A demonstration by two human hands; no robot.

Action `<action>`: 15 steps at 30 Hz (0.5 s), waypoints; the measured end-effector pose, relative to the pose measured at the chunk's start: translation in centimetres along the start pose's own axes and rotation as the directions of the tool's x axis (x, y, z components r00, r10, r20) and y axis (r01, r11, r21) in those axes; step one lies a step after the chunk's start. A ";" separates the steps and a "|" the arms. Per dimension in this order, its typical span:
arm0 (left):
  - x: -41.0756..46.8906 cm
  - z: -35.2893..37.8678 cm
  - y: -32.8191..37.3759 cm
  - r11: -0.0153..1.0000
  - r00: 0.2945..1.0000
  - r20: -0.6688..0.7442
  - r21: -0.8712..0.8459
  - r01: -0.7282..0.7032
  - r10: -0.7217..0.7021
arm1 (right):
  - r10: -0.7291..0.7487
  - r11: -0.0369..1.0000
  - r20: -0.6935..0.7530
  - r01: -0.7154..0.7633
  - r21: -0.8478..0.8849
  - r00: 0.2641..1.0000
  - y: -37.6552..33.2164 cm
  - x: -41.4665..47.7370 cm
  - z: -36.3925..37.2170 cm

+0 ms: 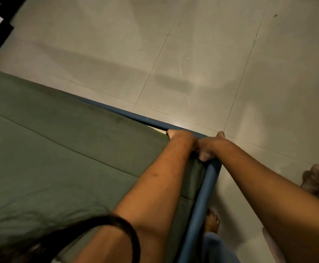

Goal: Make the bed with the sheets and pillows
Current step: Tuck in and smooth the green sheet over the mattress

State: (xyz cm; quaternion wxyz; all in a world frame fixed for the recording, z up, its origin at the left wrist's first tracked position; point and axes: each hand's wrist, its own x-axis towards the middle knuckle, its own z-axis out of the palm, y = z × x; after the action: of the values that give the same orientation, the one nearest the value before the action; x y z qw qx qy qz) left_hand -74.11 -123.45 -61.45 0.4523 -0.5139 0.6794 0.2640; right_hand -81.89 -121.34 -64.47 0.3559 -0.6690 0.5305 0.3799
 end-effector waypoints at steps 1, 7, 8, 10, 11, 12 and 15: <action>0.1 0.0 0.0 1.000 1.000 0.005 -0.003 0.005 -0.005 | -0.006 1.000 -0.002 0.006 -0.027 1.000 0.0 0.1 -0.1; -0.2 -0.2 0.6 0.997 0.998 0.059 0.074 -0.015 0.011 | -0.037 0.974 -0.116 0.010 -0.225 0.993 -0.1 -0.4 0.7; -0.4 -0.2 0.5 0.998 0.998 0.058 0.058 -0.020 0.016 | -0.060 0.974 -0.133 0.029 -0.224 0.989 -0.2 -0.6 0.7; -0.9 -0.6 0.1 0.999 0.997 0.065 0.011 -0.037 0.036 | -0.072 0.984 -0.125 0.050 -0.172 0.990 -0.5 -1.1 0.4; -1.3 -1.0 -0.3 0.998 0.995 0.079 -0.025 -0.055 0.057 | -0.058 0.991 -0.101 0.045 -0.130 0.993 -0.7 -1.5 0.1; -1.6 -1.4 -0.7 0.996 0.993 0.095 -0.053 -0.071 0.076 | -0.045 0.996 -0.066 0.040 -0.075 0.997 -0.8 -1.5 0.0; -2.1 -2.6 -1.8 0.992 0.987 0.103 -0.046 -0.118 0.122 | -0.054 0.985 0.110 0.034 0.170 0.992 -1.4 -0.8 -0.2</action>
State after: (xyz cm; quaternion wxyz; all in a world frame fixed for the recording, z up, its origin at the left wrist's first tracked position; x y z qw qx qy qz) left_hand -73.21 -125.24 -58.21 0.4604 -0.4662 0.6790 0.3311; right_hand -80.61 -120.92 -63.51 0.4491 -0.6254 0.5243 0.3637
